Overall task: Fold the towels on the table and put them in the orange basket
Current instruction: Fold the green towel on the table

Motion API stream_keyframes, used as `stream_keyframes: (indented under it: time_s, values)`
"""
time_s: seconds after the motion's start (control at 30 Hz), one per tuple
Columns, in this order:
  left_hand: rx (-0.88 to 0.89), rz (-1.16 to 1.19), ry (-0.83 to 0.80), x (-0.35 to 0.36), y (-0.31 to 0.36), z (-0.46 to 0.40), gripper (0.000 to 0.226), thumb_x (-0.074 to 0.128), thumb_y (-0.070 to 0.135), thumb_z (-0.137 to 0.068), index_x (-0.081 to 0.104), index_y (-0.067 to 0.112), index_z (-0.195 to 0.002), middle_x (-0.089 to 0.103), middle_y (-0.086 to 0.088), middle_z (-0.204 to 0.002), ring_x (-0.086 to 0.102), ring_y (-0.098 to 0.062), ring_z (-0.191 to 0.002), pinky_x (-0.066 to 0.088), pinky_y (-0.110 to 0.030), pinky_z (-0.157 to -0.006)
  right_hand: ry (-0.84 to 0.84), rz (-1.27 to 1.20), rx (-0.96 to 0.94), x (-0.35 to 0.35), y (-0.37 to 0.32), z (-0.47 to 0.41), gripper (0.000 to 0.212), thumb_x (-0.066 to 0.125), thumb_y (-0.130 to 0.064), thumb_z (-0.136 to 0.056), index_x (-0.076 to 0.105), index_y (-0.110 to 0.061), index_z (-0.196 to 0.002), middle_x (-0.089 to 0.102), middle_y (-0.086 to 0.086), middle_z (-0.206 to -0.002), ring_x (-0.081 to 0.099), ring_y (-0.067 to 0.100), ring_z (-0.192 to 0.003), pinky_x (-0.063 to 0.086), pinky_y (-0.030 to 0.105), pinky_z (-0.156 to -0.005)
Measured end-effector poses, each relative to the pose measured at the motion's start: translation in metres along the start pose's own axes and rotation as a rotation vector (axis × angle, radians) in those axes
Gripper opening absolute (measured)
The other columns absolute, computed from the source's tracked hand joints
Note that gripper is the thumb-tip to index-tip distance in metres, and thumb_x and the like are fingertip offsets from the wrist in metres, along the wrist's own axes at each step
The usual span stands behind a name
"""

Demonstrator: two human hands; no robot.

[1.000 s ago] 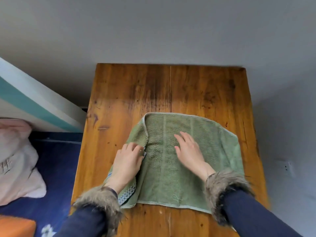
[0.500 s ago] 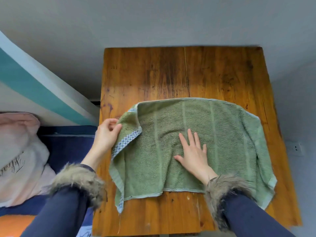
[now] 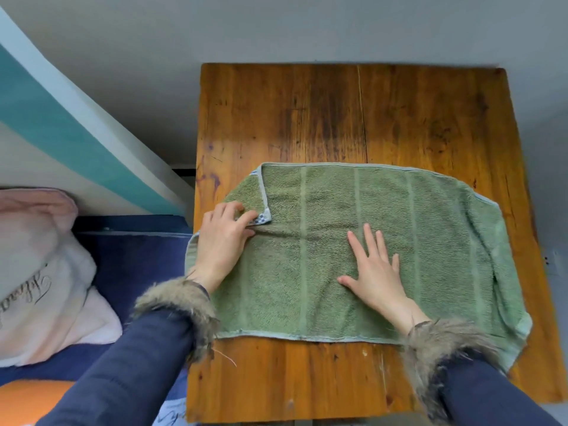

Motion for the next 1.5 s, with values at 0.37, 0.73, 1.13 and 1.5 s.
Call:
stream_keyframes:
  time_s: [0.37,0.73,1.13,1.5]
  values:
    - [-0.509,0.409,0.314,-0.068,-0.080,-0.030,0.028,0.052,0.020,-0.094,0.054,0.006,-0.118,0.059,-0.013,-0.111,0.055,-0.026,-0.099,0.041,-0.032,-0.083,-0.038,-0.036,0.028,0.002,-0.003,0.001,0.098,0.063,-0.040,-0.084,-0.011,-0.031,-0.147,-0.033,-0.004,-0.147,-0.026,0.022,-0.140,0.001,0.059,-0.113]
    - [-0.002,-0.068,-0.370,0.047,0.049,0.010,0.086,0.032,0.075,-0.079,-0.012,0.040,-0.145,-0.031,-0.005,-0.151,-0.030,-0.030,-0.138,-0.011,-0.067,-0.106,0.090,-0.005,0.006,0.002,0.007,0.013,0.081,0.044,-0.057,-0.089,-0.006,-0.032,-0.148,-0.030,-0.004,-0.150,-0.029,0.016,-0.138,-0.004,0.056,-0.114]
    - [-0.010,-0.069,-0.447,0.055,0.084,0.014,0.088,0.036,0.074,-0.080,-0.010,0.039,-0.146,-0.030,-0.004,-0.151,-0.030,-0.027,-0.137,-0.014,-0.067,-0.103,0.185,-0.093,-0.002,-0.011,0.066,0.018,0.073,0.039,-0.061,-0.089,0.012,-0.029,-0.149,-0.001,-0.003,-0.158,-0.006,0.018,-0.146,-0.008,0.050,-0.113]
    - [0.206,-0.075,-0.471,0.111,0.307,0.005,0.080,0.037,0.062,-0.088,-0.011,0.036,-0.146,-0.029,-0.004,-0.152,-0.033,-0.027,-0.135,-0.010,-0.067,-0.104,0.397,-0.420,0.474,-0.050,0.288,0.059,0.058,0.056,-0.050,-0.085,0.046,-0.012,-0.128,0.048,0.010,-0.126,0.044,0.030,-0.119,0.040,0.046,-0.097]
Point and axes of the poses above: each hand's wrist, its own z-axis away from the middle knuckle, its own x-axis out of the palm, y = z × x, the point moved 8 cm from there along -z, towards the middle knuckle
